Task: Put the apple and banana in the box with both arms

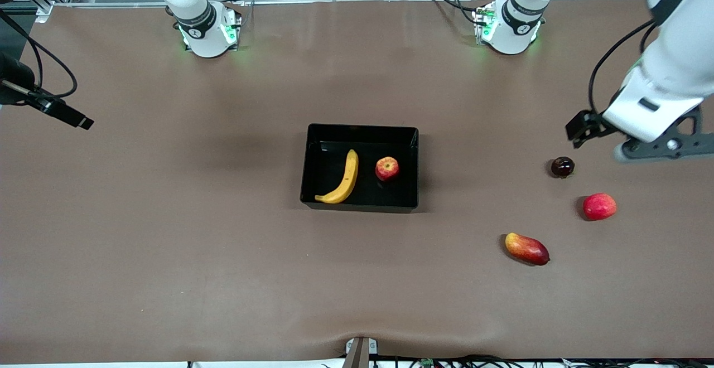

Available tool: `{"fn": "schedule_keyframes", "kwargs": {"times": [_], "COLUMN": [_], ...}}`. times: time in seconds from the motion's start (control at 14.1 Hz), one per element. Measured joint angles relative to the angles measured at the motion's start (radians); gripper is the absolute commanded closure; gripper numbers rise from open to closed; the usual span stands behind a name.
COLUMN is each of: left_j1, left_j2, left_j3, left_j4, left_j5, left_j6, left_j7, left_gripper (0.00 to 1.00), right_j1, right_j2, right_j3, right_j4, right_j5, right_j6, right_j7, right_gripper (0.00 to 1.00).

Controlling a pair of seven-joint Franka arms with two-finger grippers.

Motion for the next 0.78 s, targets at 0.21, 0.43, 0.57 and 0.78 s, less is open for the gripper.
{"fn": "schedule_keyframes", "kwargs": {"times": [0.21,0.43,0.57,0.78], "left_j1": [0.053,0.024,-0.043,-0.127], "left_j2": [-0.072,-0.165,-0.232,-0.309], "left_j3": [0.020,0.111,0.200,0.279], "left_j4": [-0.059,-0.141,-0.201,-0.279], "left_j5": [-0.079,-0.144,-0.185,-0.208], "left_j6": [-0.007,-0.006,-0.006,-0.005], "left_j7": [0.072,0.165,0.187,0.182], "left_gripper": [0.00,0.00,0.00,0.00], "right_j1": [0.000,0.000,0.000,0.000], "right_j2": [0.010,0.019,0.021,0.024], "right_j3": [0.000,0.000,0.000,0.000], "right_j4": [0.009,0.014,0.014,0.014], "right_j5": [0.000,0.000,0.000,0.000], "right_j6": [0.000,0.000,-0.002,-0.006], "right_j7": [0.000,0.000,0.001,0.001], "right_gripper": [0.00,0.00,0.00,0.00]}}
